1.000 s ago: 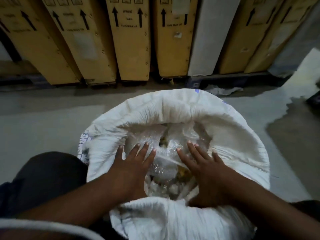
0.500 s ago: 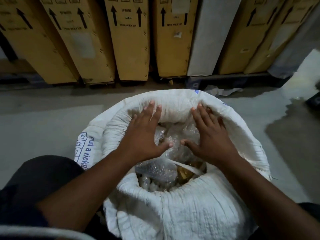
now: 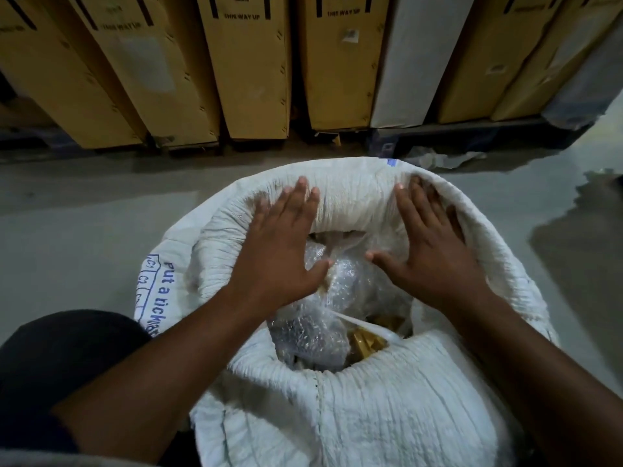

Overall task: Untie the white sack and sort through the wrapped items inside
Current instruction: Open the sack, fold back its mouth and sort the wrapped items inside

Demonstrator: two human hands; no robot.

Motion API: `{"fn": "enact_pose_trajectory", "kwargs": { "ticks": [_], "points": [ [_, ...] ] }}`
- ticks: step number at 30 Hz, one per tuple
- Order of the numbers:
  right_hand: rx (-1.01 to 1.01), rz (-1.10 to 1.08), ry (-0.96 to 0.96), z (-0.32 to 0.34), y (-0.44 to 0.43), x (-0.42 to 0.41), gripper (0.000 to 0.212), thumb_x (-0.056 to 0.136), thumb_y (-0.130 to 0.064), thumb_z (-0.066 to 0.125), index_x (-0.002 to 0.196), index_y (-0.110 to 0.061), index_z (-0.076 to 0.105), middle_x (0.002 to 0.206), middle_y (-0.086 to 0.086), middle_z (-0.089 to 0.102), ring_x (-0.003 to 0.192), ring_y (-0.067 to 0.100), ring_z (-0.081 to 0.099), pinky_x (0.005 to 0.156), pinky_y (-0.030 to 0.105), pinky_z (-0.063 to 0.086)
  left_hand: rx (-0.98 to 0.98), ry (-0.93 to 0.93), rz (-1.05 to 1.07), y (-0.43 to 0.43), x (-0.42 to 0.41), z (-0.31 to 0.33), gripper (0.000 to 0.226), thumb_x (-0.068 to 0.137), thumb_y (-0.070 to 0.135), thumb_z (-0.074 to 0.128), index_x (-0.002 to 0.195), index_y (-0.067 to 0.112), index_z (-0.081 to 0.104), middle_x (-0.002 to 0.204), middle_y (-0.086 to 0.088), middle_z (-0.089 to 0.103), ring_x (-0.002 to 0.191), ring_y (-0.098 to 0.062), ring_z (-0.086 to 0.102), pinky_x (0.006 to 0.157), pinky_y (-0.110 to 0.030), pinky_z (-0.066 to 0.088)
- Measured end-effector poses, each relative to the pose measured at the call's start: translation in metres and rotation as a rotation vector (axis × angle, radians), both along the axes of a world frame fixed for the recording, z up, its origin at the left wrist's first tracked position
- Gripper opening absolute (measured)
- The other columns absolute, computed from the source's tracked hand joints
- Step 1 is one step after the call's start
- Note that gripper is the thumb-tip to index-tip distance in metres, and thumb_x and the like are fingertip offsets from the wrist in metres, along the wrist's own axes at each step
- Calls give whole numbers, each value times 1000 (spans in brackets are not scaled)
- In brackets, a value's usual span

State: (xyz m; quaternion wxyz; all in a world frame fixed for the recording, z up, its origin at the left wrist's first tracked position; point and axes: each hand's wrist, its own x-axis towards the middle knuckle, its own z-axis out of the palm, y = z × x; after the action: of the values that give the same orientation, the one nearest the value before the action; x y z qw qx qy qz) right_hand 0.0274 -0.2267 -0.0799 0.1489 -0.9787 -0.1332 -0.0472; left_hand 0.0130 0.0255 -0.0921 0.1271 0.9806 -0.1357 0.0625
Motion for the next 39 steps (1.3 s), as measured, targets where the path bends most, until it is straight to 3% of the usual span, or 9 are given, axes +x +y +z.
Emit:
{"fn": "enact_pose_trajectory", "kwargs": {
  "ticks": [5, 9, 11, 14, 19, 22, 26, 32, 39],
  "points": [
    [-7, 79, -20, 4, 18, -21, 98, 88, -69, 53, 163, -19, 15, 171, 10, 11, 159, 25, 8, 127, 48, 18, -111, 6, -143, -20, -20, 10, 91, 93, 56, 56, 165, 27, 9, 174, 7, -7, 161, -14, 2, 128, -37, 9],
    [29, 102, -55, 4, 21, -27, 65, 89, -48, 67, 142, -14, 48, 140, 7, 50, 127, 24, 48, 102, 41, 49, -147, 12, -129, -21, -25, 8, 76, 90, 49, 60, 158, 26, 35, 154, 6, 44, 137, -15, 49, 108, -34, 48],
    [50, 111, -28, 1, 19, -25, 60, 89, -46, 67, 139, -17, 49, 134, 4, 53, 120, 22, 52, 95, 34, 48, -126, 4, -80, -17, -21, 6, 68, 88, 51, 61, 150, 27, 45, 129, 6, 54, 114, -16, 59, 88, -35, 56],
    [-6, 77, 2, -7, 10, -16, 76, 87, -53, 66, 150, -19, 39, 149, 5, 47, 136, 26, 45, 110, 40, 41, -125, 48, -12, -3, -8, 1, 76, 88, 55, 61, 155, 27, 37, 139, 1, 58, 124, -22, 59, 96, -41, 55],
    [-116, 24, 138, -18, -10, -4, 109, 82, -82, 44, 162, -31, -9, 172, 2, -8, 158, 21, -14, 129, 48, 2, -58, 98, 25, 12, 11, -2, 109, 79, 72, 55, 165, 30, 3, 171, -4, 25, 154, -26, 31, 120, -48, 38],
    [-115, 26, 136, -17, -10, -3, 112, 80, -89, 38, 160, -34, -17, 170, -2, -23, 155, 18, -25, 128, 48, -6, -14, 121, 50, 16, 14, -2, 119, 76, 84, 49, 162, 33, -15, 175, 0, 2, 161, -24, 5, 129, -49, 16],
    [-134, 56, 168, -11, 2, -12, 115, 77, -95, 35, 159, -36, -20, 170, 1, -23, 155, 20, -26, 127, 54, -4, 52, 154, 13, 13, 7, -8, 125, 72, 96, 42, 162, 33, -18, 174, 0, -14, 160, -24, -10, 130, -49, 4],
    [-179, 120, 188, -8, 22, -30, 116, 73, -97, 32, 160, -36, -14, 170, 10, 15, 159, 28, 3, 126, 56, -2, 118, 251, -108, -8, -15, -24, 125, 74, 93, 42, 161, 30, -20, 171, -4, -23, 160, -25, -15, 129, -49, -5],
    [-212, 135, 194, -10, 23, -34, 116, 72, -99, 25, 160, -36, -16, 171, 12, 12, 159, 29, 4, 126, 57, -1, 143, 244, -158, -13, -22, -23, 123, 76, 82, 52, 162, 30, -19, 172, -4, -22, 159, -24, -16, 127, -46, -8]
  ]
}}
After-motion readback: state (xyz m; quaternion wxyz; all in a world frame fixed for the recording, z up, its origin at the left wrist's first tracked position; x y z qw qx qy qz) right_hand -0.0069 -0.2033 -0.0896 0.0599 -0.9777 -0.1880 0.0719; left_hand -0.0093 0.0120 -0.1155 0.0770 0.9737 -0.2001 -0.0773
